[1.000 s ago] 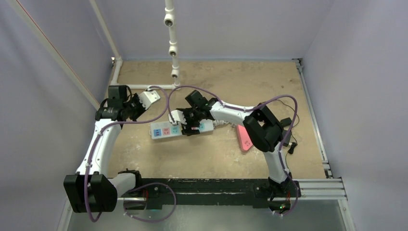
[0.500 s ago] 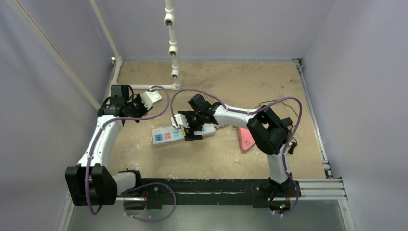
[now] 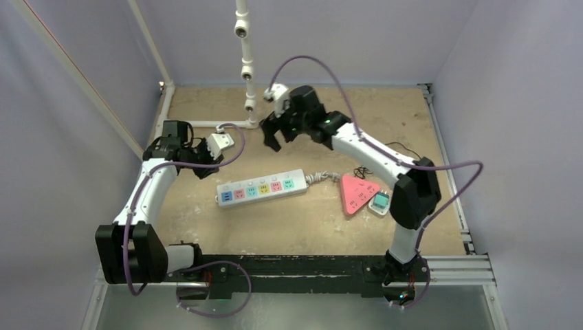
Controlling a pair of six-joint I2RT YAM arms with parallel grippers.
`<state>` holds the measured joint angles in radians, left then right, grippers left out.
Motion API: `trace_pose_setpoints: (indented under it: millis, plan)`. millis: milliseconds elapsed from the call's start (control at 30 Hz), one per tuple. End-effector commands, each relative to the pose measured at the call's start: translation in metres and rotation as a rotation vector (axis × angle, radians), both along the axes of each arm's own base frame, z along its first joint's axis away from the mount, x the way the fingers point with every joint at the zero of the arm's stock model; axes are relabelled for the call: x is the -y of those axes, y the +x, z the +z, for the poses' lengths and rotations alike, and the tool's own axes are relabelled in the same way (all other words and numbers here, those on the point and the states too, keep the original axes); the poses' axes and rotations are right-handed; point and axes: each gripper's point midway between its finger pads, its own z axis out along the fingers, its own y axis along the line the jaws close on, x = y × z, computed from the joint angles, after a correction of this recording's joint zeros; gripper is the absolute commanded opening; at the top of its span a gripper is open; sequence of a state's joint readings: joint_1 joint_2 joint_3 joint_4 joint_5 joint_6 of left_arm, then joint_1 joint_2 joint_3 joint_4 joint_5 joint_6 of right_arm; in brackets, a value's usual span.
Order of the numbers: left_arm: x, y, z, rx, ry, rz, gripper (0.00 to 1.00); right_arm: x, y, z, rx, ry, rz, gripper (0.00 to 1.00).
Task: Insert the plug
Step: Move the socket to the center of the board.
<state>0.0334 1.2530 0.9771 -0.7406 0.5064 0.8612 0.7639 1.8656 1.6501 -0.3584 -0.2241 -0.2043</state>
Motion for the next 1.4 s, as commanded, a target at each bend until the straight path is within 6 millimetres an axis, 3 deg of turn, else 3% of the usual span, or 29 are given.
trace_pose_setpoints:
  millis: [0,133,267,367,433,533,600,733,833,1033,1167,1267,1367]
  plan:
    - [0.016,0.000,0.008,0.019,-0.052,-0.114,0.27,0.094,0.003,-0.013,-0.353,0.088,-0.589,0.99]
    - [0.030,-0.007,-0.001,0.011,-0.087,-0.164,0.32,0.152,-0.026,-0.033,-0.381,0.075,-0.862,0.99]
    - [0.048,-0.020,-0.010,-0.023,-0.095,-0.233,0.37,0.202,-0.078,-0.062,-0.489,-0.065,-1.040,0.99]
    - [0.053,-0.031,-0.023,-0.051,-0.062,-0.264,0.42,0.224,-0.109,-0.080,-0.533,-0.108,-1.079,0.99]
    - [0.056,-0.038,-0.030,-0.070,-0.045,-0.275,0.46,0.238,-0.116,-0.090,-0.519,-0.140,-1.108,0.99]
    - [0.061,-0.047,-0.042,-0.076,0.000,-0.294,0.66,0.247,-0.118,-0.102,-0.531,-0.178,-1.134,0.99]
    - [0.063,-0.045,-0.049,-0.054,0.042,-0.293,0.89,0.248,-0.120,-0.107,-0.544,-0.188,-1.145,0.99]
    - [0.073,-0.037,-0.053,-0.028,0.090,-0.307,0.98,0.255,-0.122,-0.108,-0.540,-0.156,-1.172,0.99]
    - [0.080,-0.030,-0.060,-0.017,0.130,-0.340,0.99,0.266,-0.117,-0.108,-0.552,-0.118,-1.186,0.99]
    - [0.092,-0.004,-0.077,-0.006,0.189,-0.330,0.99,0.267,-0.104,-0.094,-0.595,-0.016,-1.180,0.99]
    - [0.091,0.022,-0.089,0.025,0.220,-0.236,0.99,0.266,-0.112,-0.106,-0.662,-0.011,-1.201,0.99]
    - [0.098,0.027,-0.093,0.000,0.182,-0.206,0.98,0.266,-0.118,-0.121,-0.710,-0.010,-1.223,0.99]
    - [0.102,0.029,-0.100,-0.052,0.153,-0.152,0.82,0.269,-0.117,-0.131,-0.736,-0.020,-1.232,0.99]
